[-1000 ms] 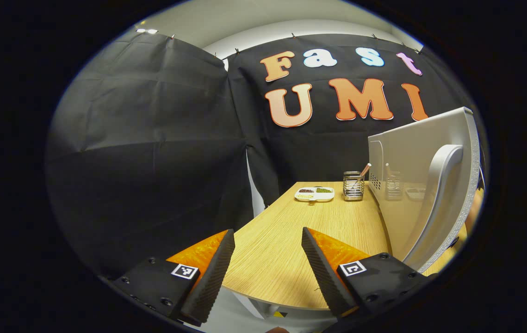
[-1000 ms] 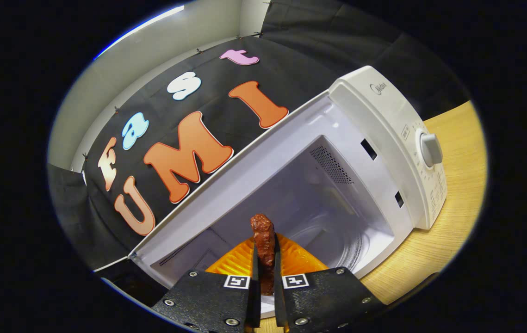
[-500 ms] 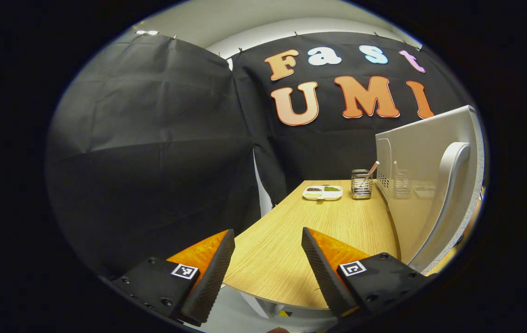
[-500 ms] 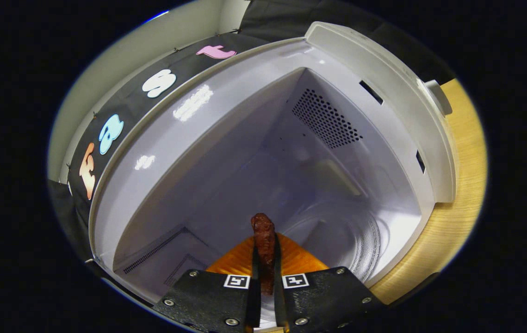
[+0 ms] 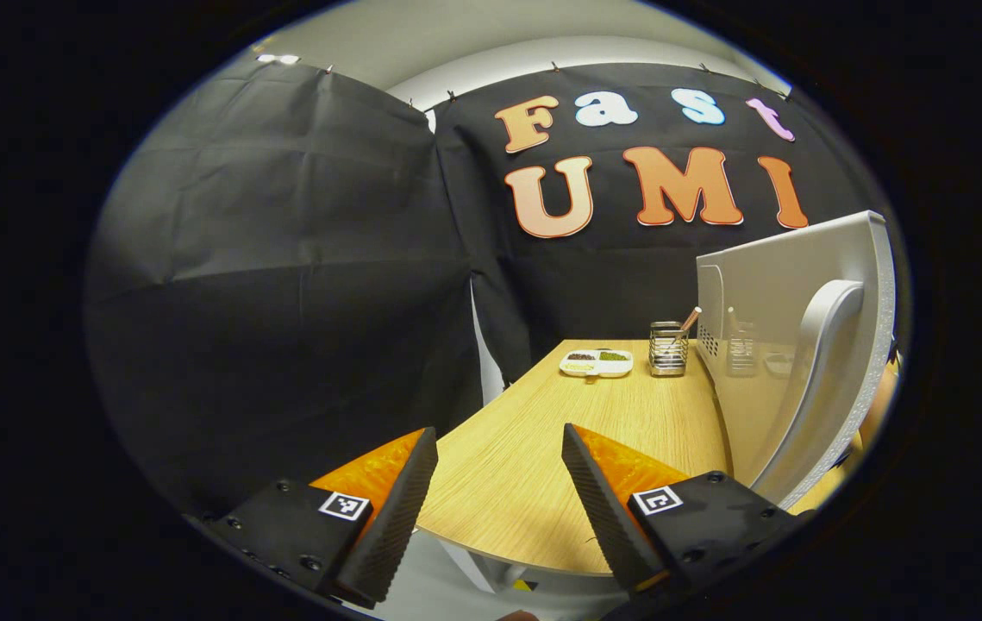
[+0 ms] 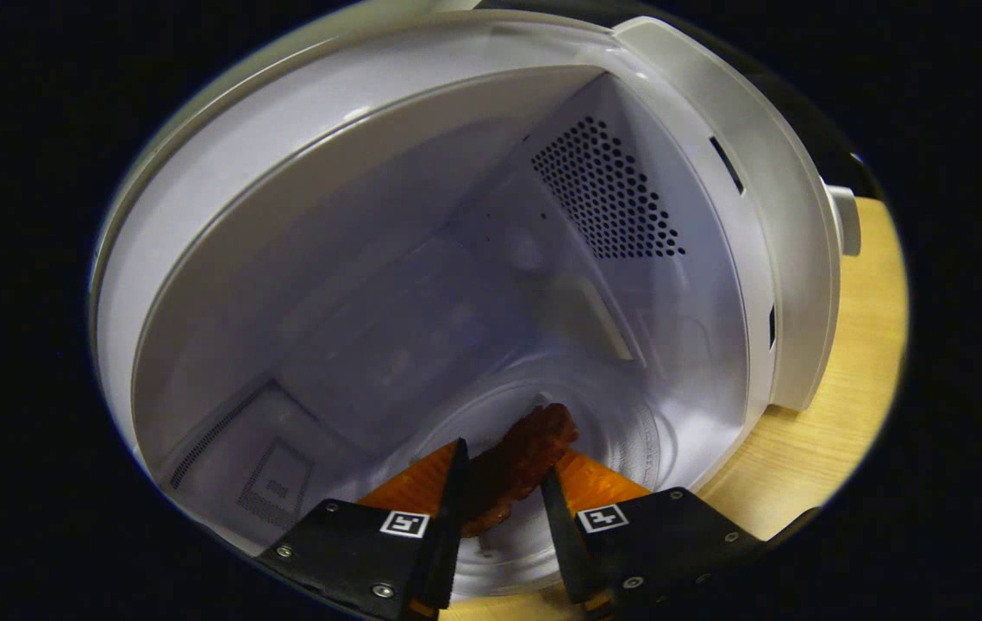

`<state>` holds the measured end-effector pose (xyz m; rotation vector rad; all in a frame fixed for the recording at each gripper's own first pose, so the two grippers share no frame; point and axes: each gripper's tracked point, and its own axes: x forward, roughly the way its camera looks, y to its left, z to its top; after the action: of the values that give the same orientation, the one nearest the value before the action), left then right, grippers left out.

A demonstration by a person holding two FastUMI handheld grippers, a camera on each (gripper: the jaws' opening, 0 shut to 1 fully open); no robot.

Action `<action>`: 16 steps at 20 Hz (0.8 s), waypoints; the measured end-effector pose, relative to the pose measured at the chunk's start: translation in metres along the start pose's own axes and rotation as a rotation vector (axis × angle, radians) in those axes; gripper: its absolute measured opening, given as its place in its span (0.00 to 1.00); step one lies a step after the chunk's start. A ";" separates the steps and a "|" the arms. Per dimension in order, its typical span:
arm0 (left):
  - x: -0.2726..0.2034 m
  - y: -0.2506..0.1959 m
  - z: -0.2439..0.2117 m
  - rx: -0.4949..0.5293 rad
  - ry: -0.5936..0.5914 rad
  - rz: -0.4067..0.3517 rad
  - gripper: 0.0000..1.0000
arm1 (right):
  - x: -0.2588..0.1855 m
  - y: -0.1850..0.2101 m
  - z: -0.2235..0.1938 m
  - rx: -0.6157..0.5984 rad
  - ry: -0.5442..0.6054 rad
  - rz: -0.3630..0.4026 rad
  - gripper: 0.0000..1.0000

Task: Open the microwave oven with the left hand, put the food in, and close the microwave oven.

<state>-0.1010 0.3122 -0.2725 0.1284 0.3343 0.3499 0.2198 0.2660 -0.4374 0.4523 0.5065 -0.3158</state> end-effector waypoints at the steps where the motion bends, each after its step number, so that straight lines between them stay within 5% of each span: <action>1: -0.002 0.000 0.000 -0.003 -0.002 -0.001 0.95 | -0.002 -0.001 0.004 -0.052 -0.004 0.001 0.52; 8: -0.012 -0.002 0.002 -0.002 -0.009 0.000 0.95 | -0.007 -0.011 0.014 -0.298 -0.019 -0.007 0.85; 16: -0.017 0.002 0.001 -0.025 -0.009 0.002 0.95 | -0.011 -0.009 0.042 -0.569 -0.144 -0.033 0.88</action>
<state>-0.1160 0.3077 -0.2667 0.1061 0.3209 0.3547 0.2232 0.2399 -0.4021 -0.1304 0.4403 -0.2207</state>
